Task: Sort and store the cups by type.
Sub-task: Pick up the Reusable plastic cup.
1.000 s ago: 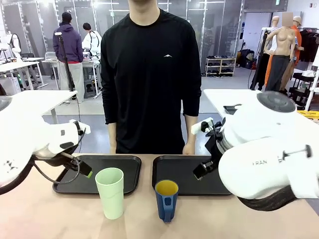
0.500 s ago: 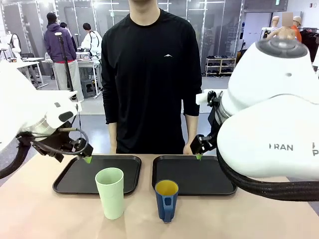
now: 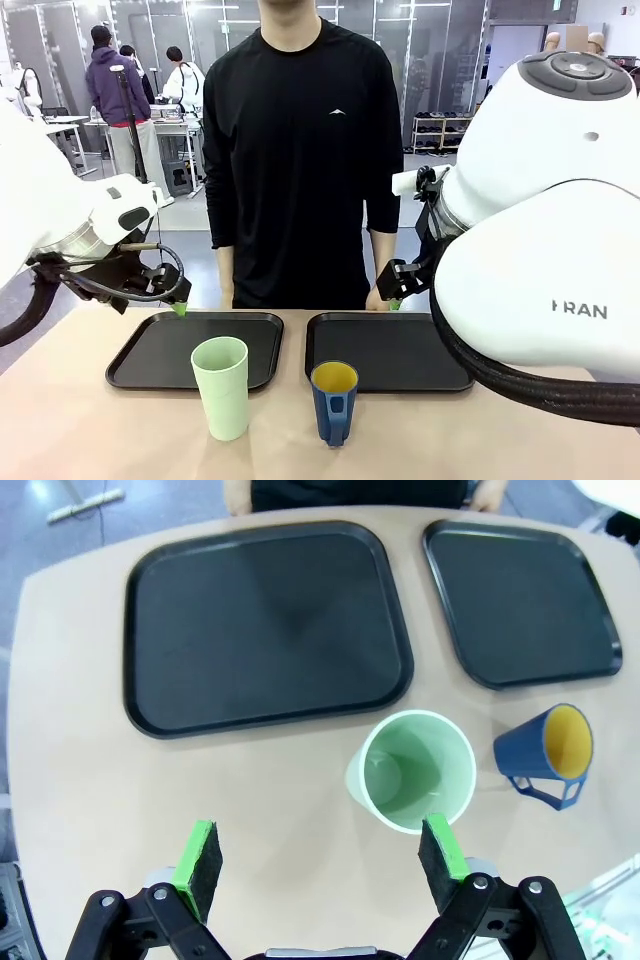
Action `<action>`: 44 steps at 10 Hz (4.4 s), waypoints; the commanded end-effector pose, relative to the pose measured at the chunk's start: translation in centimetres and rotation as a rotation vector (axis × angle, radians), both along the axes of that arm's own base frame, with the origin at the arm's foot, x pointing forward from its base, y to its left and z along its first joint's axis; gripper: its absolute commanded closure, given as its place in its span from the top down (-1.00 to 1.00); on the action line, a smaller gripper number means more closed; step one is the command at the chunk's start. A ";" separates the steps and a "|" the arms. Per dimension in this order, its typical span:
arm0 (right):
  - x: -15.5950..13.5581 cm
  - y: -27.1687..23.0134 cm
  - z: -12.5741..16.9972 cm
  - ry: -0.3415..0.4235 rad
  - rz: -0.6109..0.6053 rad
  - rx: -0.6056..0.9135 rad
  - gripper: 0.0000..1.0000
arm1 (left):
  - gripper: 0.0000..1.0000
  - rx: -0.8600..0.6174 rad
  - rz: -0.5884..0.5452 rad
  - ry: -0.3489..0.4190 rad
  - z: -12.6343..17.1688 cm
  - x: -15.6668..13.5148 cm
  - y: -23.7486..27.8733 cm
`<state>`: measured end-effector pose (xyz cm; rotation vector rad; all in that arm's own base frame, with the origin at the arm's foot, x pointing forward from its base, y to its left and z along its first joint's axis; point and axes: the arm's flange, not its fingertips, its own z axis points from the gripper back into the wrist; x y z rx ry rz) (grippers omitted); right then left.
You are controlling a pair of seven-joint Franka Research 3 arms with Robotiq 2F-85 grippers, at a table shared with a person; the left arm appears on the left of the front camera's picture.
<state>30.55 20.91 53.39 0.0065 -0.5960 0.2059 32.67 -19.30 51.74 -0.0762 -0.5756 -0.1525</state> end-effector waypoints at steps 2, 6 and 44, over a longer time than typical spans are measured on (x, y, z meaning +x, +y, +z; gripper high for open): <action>0.1 -0.2 0.2 0.007 -0.004 0.011 1.00 | 1.00 -0.030 0.004 0.023 -0.2 0.1 0.1; 1.3 -0.9 -0.2 0.020 0.025 -0.002 1.00 | 1.00 -0.014 0.008 0.010 -0.1 0.1 0.1; 22.2 -15.1 -10.6 0.288 -0.063 -0.044 1.00 | 1.00 0.112 0.043 0.131 -11.3 19.8 16.0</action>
